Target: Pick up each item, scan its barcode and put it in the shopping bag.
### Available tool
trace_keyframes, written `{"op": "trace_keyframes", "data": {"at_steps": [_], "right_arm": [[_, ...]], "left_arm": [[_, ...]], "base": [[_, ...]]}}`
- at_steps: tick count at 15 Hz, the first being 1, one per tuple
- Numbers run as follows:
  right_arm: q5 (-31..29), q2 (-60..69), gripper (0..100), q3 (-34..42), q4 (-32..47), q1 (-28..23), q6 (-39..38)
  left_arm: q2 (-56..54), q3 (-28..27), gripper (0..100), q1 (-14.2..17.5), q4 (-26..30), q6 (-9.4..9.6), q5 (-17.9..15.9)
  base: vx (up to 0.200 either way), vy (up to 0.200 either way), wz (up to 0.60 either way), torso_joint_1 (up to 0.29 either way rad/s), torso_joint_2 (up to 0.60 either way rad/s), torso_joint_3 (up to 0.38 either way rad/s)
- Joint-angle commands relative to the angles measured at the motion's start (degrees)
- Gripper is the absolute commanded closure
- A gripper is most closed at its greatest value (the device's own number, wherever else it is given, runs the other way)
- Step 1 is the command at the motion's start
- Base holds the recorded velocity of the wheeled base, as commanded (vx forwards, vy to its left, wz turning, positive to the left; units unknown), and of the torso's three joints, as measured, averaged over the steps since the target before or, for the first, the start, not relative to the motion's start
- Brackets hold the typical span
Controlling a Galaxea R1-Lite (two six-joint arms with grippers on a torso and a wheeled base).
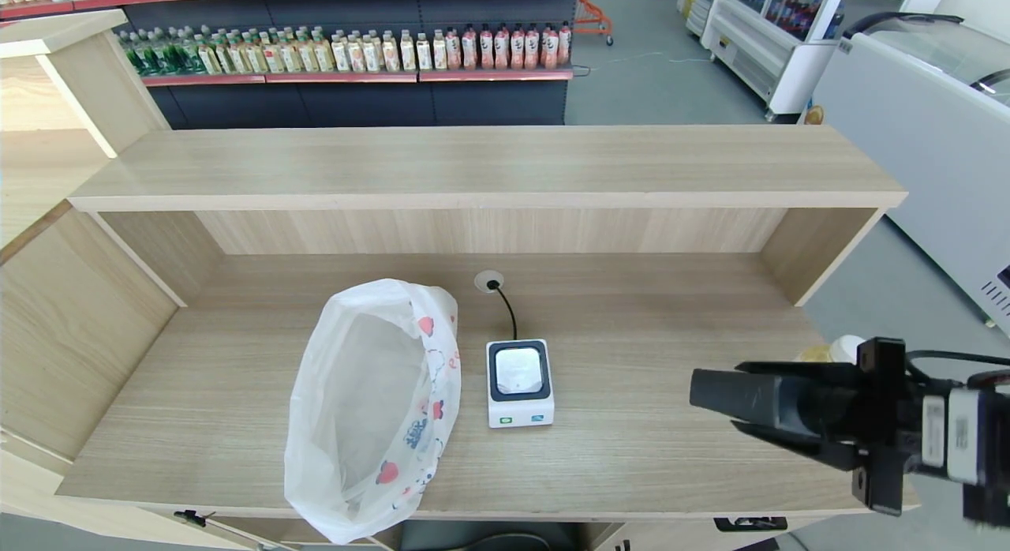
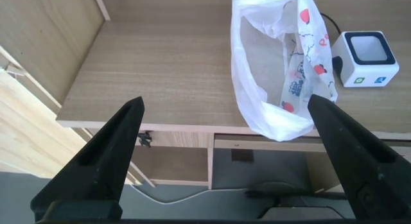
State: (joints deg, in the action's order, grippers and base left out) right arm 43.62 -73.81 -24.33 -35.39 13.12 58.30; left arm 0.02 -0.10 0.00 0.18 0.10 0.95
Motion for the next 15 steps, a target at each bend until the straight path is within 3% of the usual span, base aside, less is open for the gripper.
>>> {"op": "trace_keyframes", "data": {"at_steps": [1, 2, 3, 6, 9, 15], "right_arm": [[-12.0, 8.4, 100, -2.1, 0.7, -5.0, -34.5], [-16.6, 9.1, 100, -1.4, 1.5, -4.8, -47.5], [-17.2, 10.0, 100, -1.6, 5.4, -4.5, -59.0], [-17.5, 11.0, 100, -3.4, 15.9, -4.5, -75.2], [-17.5, 10.8, 100, -3.3, 16.6, -3.3, -80.9], [-17.8, 11.4, 100, -2.2, 16.7, -3.0, -82.1]], "left_arm": [[0.0, 0.0, 0, 0.0, 0.0, -0.01, 0.0], [0.0, 0.0, 0, 0.0, 0.0, -0.01, 0.0], [0.0, 0.0, 0, 0.0, 0.0, -0.01, 0.0], [0.0, 0.0, 0, 0.0, 0.0, -0.01, 0.0], [0.0, 0.0, 0, 0.0, 0.0, -0.01, 0.0], [0.0, 0.0, 0, 0.0, 0.0, -0.01, 0.0]], "base": [[0.000, 0.000, 0.00, 0.000, 0.00, 0.000], [0.000, 0.000, 0.00, 0.000, 0.00, 0.000], [0.000, 0.000, 0.00, 0.000, 0.00, 0.000], [0.000, 0.000, 0.00, 0.000, 0.00, 0.000], [0.000, 0.000, 0.00, 0.000, 0.00, 0.000], [0.000, 0.000, 0.00, 0.000, 0.00, 0.000]]}}
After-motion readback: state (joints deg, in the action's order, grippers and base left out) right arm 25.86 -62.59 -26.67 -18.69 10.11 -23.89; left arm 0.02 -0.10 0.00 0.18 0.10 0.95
